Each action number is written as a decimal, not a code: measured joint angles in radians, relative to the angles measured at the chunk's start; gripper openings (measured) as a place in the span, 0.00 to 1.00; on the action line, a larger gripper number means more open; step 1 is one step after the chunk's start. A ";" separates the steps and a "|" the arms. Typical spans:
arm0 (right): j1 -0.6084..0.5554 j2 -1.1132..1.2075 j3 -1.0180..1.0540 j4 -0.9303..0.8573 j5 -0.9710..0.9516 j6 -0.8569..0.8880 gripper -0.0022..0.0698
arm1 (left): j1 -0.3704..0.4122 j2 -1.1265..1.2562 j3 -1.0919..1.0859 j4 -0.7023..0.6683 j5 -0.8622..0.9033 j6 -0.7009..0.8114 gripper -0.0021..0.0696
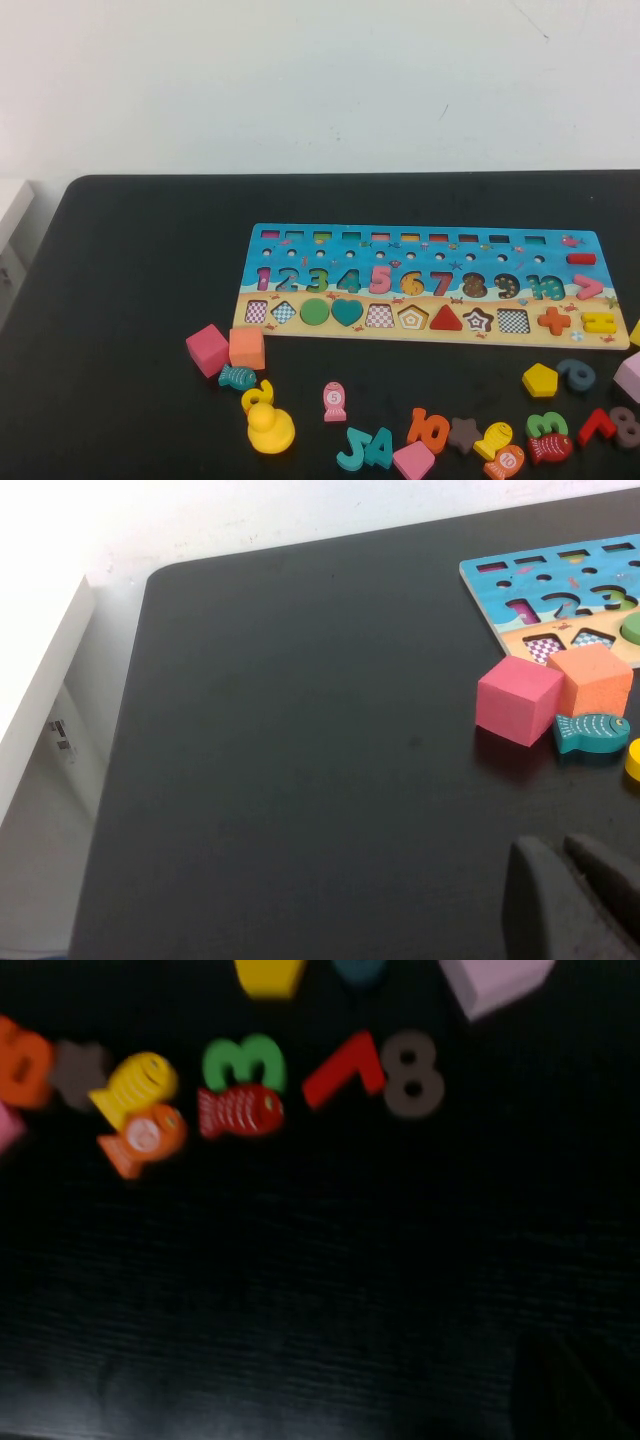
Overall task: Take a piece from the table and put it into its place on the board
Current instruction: Pick up the "Pentagon"
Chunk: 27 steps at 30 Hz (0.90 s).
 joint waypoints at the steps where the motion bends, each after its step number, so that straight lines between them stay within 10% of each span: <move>1: 0.000 0.036 0.000 -0.005 -0.007 -0.002 0.06 | 0.000 0.000 0.000 0.000 0.000 0.000 0.03; 11: 0.047 0.432 -0.072 0.050 -0.094 -0.069 0.11 | 0.000 0.000 0.000 0.000 0.000 0.000 0.03; 27: 0.446 0.773 -0.430 -0.101 -0.199 0.236 0.58 | 0.000 0.000 0.000 0.000 0.000 0.000 0.03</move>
